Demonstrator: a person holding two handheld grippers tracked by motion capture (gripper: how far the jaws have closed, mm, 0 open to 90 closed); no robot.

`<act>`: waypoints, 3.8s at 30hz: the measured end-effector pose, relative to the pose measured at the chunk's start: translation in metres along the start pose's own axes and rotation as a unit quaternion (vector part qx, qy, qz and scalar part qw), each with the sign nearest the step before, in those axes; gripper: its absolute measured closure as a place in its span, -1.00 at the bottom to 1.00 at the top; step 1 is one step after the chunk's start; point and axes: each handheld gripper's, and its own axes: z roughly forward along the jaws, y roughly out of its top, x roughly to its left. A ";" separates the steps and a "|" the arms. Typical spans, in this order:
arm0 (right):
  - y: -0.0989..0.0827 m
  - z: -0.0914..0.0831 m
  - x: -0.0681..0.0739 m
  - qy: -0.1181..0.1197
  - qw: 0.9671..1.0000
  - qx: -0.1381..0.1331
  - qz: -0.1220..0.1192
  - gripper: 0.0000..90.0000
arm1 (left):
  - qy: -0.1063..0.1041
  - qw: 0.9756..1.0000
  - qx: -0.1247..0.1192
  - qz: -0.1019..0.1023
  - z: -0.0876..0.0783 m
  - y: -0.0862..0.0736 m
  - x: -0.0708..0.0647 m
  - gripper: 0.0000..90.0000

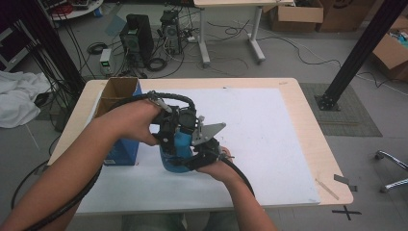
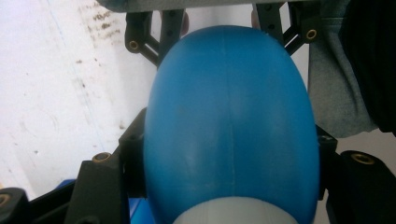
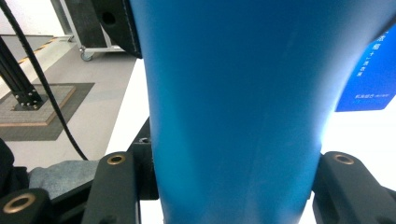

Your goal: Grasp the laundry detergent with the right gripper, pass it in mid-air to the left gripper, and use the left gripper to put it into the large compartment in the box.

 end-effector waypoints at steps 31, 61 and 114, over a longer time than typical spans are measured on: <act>0.006 -0.030 0.003 -0.021 1.000 0.002 -0.016 -0.46 | 0.009 0.999 0.016 -0.048 -0.017 -0.004 0.005 -0.13; 0.042 -0.100 -0.007 -0.006 0.983 0.181 -0.032 -1.00 | -0.006 0.938 0.008 -0.345 -0.102 -0.058 0.043 -0.14; 0.049 -0.118 -0.004 0.022 0.954 0.295 -0.044 -1.00 | -0.042 0.699 0.026 -0.713 -0.087 -0.214 0.084 -0.13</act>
